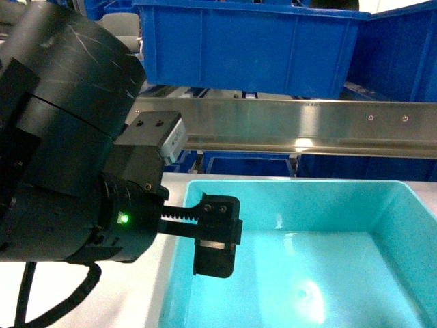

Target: Organize blue bins on left shelf correctly

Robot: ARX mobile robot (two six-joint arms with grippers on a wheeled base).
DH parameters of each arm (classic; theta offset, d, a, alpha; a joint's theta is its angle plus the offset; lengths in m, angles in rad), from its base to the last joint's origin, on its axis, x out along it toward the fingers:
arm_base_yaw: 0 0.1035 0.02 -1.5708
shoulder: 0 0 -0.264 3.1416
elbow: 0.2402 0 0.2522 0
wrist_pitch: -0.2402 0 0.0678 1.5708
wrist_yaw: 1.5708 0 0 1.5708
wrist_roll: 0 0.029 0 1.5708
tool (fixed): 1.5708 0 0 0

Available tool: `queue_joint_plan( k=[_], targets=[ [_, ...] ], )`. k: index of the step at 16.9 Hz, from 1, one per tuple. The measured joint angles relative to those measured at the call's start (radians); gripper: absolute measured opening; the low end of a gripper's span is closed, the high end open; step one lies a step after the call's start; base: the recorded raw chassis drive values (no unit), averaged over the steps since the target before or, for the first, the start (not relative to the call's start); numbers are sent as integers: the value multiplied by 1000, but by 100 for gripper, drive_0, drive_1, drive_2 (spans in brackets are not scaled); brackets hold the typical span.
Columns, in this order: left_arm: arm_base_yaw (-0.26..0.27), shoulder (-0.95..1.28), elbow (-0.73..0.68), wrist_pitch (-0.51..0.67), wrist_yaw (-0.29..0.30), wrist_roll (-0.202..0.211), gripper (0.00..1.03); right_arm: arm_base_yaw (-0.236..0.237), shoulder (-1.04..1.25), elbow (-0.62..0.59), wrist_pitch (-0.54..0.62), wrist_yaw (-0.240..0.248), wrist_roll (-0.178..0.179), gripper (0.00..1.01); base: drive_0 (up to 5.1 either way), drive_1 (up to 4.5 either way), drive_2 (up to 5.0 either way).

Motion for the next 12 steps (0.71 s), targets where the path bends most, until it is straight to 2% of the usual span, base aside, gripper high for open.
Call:
queue_joint_plan(
  k=[3,7,10,12],
  targets=[
    [-23,65,9,-36,-14,-26,98,-27,66,-39,31,-8,-13,98,0,0,0],
    [-43,101,13,-62,-67,-37,98,-61,116,-64,80,-21,-21,98,0,0,0],
    [-63,106,14,-132,-101,-88,98,-65,125,-84,92,-28,-26,98,0,0,0],
    [-77,113,14,-156,-97,-133,98,-66,127,-92,100,-32,-29,98,0,0,0]
  ],
)
